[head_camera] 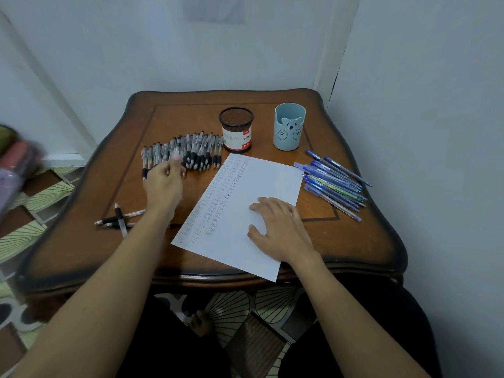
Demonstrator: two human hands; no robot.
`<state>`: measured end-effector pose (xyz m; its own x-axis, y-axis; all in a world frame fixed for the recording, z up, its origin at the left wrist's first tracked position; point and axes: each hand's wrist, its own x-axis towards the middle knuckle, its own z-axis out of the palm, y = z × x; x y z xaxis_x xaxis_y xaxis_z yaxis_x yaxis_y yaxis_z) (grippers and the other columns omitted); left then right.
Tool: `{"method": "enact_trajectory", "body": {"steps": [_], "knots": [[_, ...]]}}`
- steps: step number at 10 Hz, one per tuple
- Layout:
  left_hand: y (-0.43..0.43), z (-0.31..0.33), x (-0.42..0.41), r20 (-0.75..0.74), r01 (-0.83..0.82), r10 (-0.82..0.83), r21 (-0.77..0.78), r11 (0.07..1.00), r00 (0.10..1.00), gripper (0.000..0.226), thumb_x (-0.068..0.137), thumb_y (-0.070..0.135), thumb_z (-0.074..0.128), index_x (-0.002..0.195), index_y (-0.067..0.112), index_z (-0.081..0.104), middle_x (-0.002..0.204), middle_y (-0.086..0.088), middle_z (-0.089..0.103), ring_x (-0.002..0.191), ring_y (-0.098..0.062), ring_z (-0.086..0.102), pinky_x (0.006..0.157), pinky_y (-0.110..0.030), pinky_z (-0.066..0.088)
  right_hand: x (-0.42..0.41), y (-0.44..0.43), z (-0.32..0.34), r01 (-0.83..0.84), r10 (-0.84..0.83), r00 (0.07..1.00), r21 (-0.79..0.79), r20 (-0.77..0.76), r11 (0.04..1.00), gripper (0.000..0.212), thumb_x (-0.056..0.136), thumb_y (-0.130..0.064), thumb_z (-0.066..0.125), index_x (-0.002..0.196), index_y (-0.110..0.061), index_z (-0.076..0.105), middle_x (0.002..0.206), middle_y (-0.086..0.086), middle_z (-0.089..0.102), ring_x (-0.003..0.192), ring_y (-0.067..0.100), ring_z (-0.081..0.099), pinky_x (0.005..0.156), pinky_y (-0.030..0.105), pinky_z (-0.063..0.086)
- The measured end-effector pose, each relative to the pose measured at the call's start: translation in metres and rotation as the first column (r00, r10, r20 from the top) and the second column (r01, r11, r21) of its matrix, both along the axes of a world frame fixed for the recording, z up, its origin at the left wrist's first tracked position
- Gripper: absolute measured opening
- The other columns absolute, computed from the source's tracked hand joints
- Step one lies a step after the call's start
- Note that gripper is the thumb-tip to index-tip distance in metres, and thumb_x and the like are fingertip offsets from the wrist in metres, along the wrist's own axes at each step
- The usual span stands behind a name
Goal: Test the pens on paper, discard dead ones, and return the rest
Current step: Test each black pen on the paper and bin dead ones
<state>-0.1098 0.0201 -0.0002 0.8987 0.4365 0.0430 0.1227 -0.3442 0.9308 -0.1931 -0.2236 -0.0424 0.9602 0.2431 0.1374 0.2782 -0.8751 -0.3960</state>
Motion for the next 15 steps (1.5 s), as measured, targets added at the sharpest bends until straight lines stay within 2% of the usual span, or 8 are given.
{"method": "enact_trajectory", "body": {"steps": [2, 4, 5, 7, 9, 10, 12, 15], "knots": [[0.025, -0.001, 0.036, -0.127, -0.100, 0.122, 0.167, 0.981, 0.984, 0.040, 0.092, 0.013, 0.043, 0.123, 0.007, 0.067, 0.130, -0.007, 0.061, 0.114, -0.029, 0.060, 0.103, -0.046, 0.049, 0.000, 0.000, 0.001, 0.003, -0.003, 1.000, -0.002, 0.001, 1.000, 0.049, 0.095, -0.050, 0.044, 0.141, -0.033, 0.045, 0.153, -0.009, 0.037, 0.142, 0.010, 0.027, 0.120, 0.037, 0.012], [0.032, 0.000, 0.052, -0.212, -0.061, 0.128, 0.297, 0.953, 0.969, 0.060, 0.085, -0.011, 0.051, 0.143, 0.004, 0.052, 0.152, -0.021, 0.041, 0.138, -0.037, 0.042, 0.113, -0.048, 0.042, 0.000, 0.000, 0.000, 0.001, -0.001, 1.000, 0.012, -0.002, 1.000, 0.049, 0.095, -0.050, 0.044, 0.140, -0.032, 0.046, 0.153, -0.009, 0.038, 0.142, 0.010, 0.027, 0.120, 0.038, 0.013], [0.029, 0.001, 0.050, -0.187, -0.018, 0.085, 0.337, 0.941, 0.979, 0.066, 0.086, -0.014, 0.051, 0.148, 0.007, 0.048, 0.152, -0.019, 0.044, 0.138, -0.035, 0.045, 0.109, -0.041, 0.045, 0.000, 0.000, 0.001, 0.001, -0.001, 1.000, 0.012, -0.003, 1.000, 0.048, 0.095, -0.049, 0.045, 0.140, -0.032, 0.046, 0.153, -0.009, 0.038, 0.142, 0.010, 0.027, 0.120, 0.038, 0.012], [0.028, 0.003, 0.036, -0.110, 0.016, 0.030, 0.392, 0.920, 0.993, 0.058, 0.095, -0.002, 0.054, 0.150, 0.013, 0.046, 0.145, -0.017, 0.053, 0.075, -0.010, 0.056, 0.060, -0.016, 0.044, 0.000, 0.000, 0.001, 0.001, -0.001, 1.000, 0.009, -0.014, 1.000, 0.049, 0.096, -0.049, 0.045, 0.141, -0.032, 0.045, 0.154, -0.008, 0.037, 0.143, 0.010, 0.026, 0.120, 0.038, 0.012], [0.032, 0.010, 0.002, 0.017, -0.047, 0.044, 0.430, 0.902, 0.999, 0.039, 0.094, -0.002, 0.055, 0.129, 0.009, 0.066, 0.129, -0.013, 0.065, 0.104, -0.022, 0.064, 0.094, -0.037, 0.055, 0.000, 0.001, 0.001, 0.004, -0.004, 1.000, 0.007, -0.015, 1.000, 0.050, 0.095, -0.051, 0.043, 0.141, -0.032, 0.046, 0.154, -0.008, 0.037, 0.143, 0.010, 0.027, 0.120, 0.039, 0.013], [0.036, 0.008, -0.020, 0.009, -0.055, 0.058, 0.492, 0.869, 0.998, 0.027, 0.096, 0.007, 0.056, 0.118, 0.009, 0.072, 0.122, -0.012, 0.069, 0.083, -0.022, 0.064, 0.076, -0.033, 0.055, 0.000, 0.001, 0.002, 0.003, -0.003, 1.000, -0.006, -0.023, 1.000, 0.054, 0.092, -0.054, 0.037, 0.141, -0.033, 0.045, 0.154, -0.009, 0.037, 0.143, 0.009, 0.026, 0.120, 0.038, 0.013], [0.051, 0.005, -0.055, -0.208, -0.177, 0.415, 0.676, 0.715, 0.886, 0.040, 0.091, 0.023, 0.062, 0.130, 0.020, 0.058, 0.143, -0.019, 0.043, 0.133, -0.040, 0.035, 0.111, -0.056, 0.025, -0.001, 0.000, 0.001, 0.002, -0.002, 1.000, -0.016, -0.023, 1.000, 0.053, 0.092, -0.053, 0.038, 0.141, -0.033, 0.045, 0.154, -0.009, 0.037, 0.142, 0.009, 0.027, 0.120, 0.038, 0.013], [0.058, -0.005, -0.070, -0.281, -0.174, 0.438, 0.638, 0.750, 0.854, 0.045, 0.093, 0.019, 0.051, 0.138, 0.022, 0.050, 0.141, -0.012, 0.055, 0.134, -0.038, 0.035, 0.111, -0.062, 0.016, -0.002, 0.001, 0.003, -0.003, 0.003, 1.000, -0.009, -0.029, 1.000, 0.054, 0.092, -0.053, 0.037, 0.142, -0.033, 0.044, 0.154, -0.009, 0.037, 0.142, 0.010, 0.027, 0.121, 0.038, 0.013]]}}
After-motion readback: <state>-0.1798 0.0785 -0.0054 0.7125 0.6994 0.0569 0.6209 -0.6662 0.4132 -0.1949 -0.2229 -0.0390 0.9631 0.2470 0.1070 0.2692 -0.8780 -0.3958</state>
